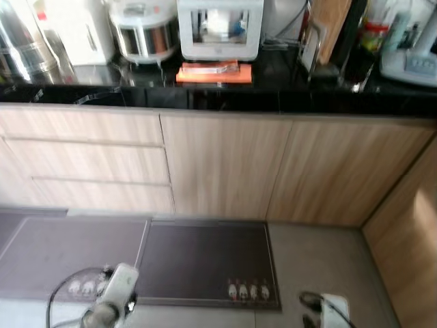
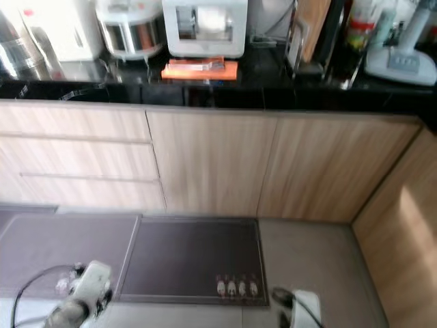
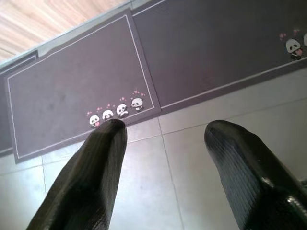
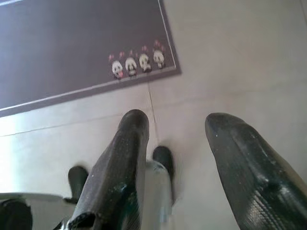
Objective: Kitchen organization
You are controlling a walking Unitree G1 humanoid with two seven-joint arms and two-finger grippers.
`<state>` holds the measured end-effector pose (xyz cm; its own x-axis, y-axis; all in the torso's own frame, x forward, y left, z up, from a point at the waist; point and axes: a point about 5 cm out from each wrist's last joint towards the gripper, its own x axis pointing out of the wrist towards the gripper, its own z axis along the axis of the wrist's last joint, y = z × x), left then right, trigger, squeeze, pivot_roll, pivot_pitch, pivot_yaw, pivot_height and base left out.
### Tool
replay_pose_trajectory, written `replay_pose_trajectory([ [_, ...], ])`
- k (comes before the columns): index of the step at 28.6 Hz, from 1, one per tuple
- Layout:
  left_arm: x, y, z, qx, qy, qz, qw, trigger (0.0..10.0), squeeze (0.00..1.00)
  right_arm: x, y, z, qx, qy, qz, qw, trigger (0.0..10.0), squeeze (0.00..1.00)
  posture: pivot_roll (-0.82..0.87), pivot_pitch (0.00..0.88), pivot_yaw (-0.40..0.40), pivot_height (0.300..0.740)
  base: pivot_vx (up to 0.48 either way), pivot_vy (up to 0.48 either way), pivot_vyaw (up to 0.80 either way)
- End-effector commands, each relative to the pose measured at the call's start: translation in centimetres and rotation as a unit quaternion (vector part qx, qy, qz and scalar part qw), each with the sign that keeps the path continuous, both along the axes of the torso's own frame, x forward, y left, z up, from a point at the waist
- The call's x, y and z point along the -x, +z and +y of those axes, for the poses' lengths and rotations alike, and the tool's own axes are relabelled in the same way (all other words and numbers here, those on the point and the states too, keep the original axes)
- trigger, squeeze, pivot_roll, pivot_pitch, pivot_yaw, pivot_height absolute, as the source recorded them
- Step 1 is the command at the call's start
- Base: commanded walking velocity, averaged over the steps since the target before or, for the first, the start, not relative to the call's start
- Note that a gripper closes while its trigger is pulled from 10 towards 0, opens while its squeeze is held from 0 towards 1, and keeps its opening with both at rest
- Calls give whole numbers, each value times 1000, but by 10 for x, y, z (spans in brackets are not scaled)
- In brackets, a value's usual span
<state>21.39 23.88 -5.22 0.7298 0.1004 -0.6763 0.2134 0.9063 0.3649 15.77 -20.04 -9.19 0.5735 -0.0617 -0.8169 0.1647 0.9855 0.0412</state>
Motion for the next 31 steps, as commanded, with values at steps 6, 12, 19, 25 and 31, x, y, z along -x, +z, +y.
replay_pose_trajectory([
  [6,-2,1,-3,-3,-14,1,1000,10000,0,-3,2,-6,10,0,-2,1000,10000,0,-24,0,13,740,0,461,0],
  [12,-3,1,-4,-3,-14,1,1000,10000,0,1,1,-7,12,4,6,1000,10000,0,-22,0,2,740,0,461,0],
  [19,-1,0,0,-4,9,4,1000,10000,0,-3,3,-9,25,35,1,999,10000,0,-4,0,-34,740,0,461,0],
  [25,17,-11,8,12,44,56,997,10000,0,-16,8,-5,34,51,-12,998,10000,0,3,0,-48,740,0,437,0],
  [31,22,-14,8,20,45,79,996,10000,0,-32,16,-8,42,64,-30,997,10000,0,8,0,-52,740,0,455,0],
])
